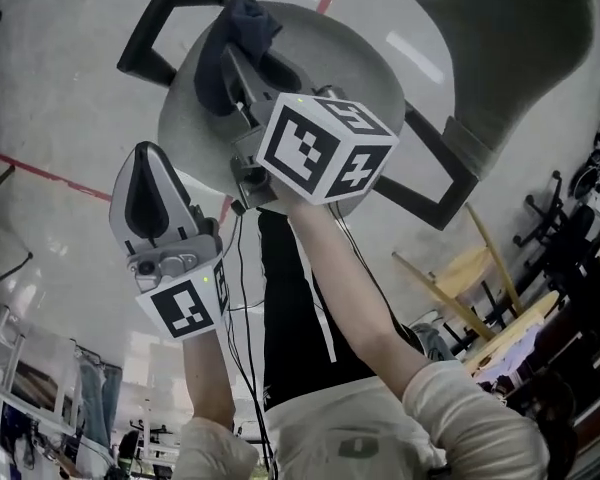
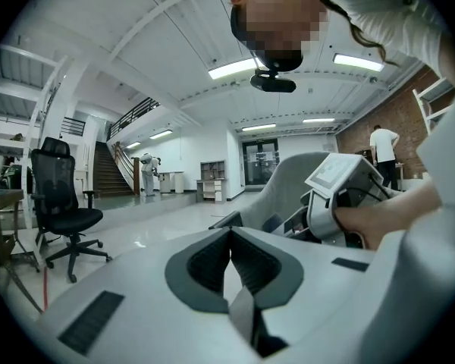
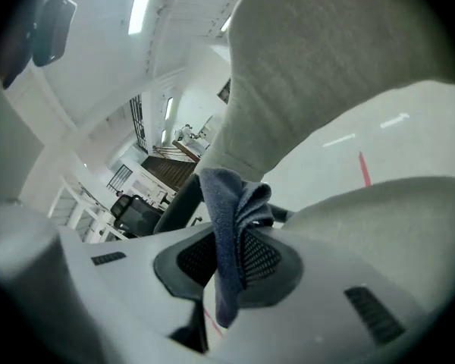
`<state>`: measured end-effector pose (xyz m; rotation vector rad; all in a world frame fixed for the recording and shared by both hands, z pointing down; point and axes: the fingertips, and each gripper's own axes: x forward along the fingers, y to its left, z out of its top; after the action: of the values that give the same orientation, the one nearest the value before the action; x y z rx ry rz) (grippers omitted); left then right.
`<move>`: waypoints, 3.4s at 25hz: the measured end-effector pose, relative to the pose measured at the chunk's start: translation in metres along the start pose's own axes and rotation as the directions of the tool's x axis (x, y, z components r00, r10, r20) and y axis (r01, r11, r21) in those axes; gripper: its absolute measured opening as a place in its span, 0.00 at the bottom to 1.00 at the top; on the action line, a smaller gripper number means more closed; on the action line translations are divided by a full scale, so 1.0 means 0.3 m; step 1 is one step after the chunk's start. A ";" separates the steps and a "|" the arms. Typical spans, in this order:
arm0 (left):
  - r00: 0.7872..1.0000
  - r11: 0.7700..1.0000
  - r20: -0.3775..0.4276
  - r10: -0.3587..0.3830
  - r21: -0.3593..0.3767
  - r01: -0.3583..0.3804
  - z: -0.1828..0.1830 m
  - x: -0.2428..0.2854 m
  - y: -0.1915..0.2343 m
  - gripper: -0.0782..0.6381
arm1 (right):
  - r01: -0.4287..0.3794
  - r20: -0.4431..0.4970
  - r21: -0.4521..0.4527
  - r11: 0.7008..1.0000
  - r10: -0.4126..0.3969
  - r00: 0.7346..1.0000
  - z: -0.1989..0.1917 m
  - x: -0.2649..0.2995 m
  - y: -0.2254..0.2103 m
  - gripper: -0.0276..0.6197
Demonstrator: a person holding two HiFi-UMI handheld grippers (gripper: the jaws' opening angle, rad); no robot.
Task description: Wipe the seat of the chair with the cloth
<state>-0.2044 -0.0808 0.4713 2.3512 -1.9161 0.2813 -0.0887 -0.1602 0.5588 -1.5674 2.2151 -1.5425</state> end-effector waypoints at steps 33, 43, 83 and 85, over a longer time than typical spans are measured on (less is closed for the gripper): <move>0.995 0.993 -0.019 0.097 -0.072 -0.098 -0.028 -0.027 0.066 0.13 | 0.171 -0.369 0.024 0.985 -0.150 0.917 -0.381 0.144 -0.218 0.13; 1.000 0.996 0.001 -0.016 -0.082 0.016 -0.004 0.023 -0.119 0.13 | 0.283 -0.331 -0.005 0.959 -0.269 0.904 -0.353 -0.124 -0.432 0.13; 0.956 0.956 -0.026 -0.292 -0.027 0.292 -0.012 0.147 -0.425 0.13 | 0.808 -0.196 -0.227 0.544 -0.838 0.509 -0.338 -0.717 -0.802 0.13; 0.956 0.956 -0.028 -0.293 -0.029 0.292 -0.017 0.149 -0.425 0.13 | 0.810 -0.197 -0.225 0.542 -0.839 0.506 -0.336 -0.718 -0.803 0.13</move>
<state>-0.0717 -0.0965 0.4908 2.5513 -1.5182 0.2655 0.1360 0.0634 0.6780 -2.9039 1.6642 -1.9312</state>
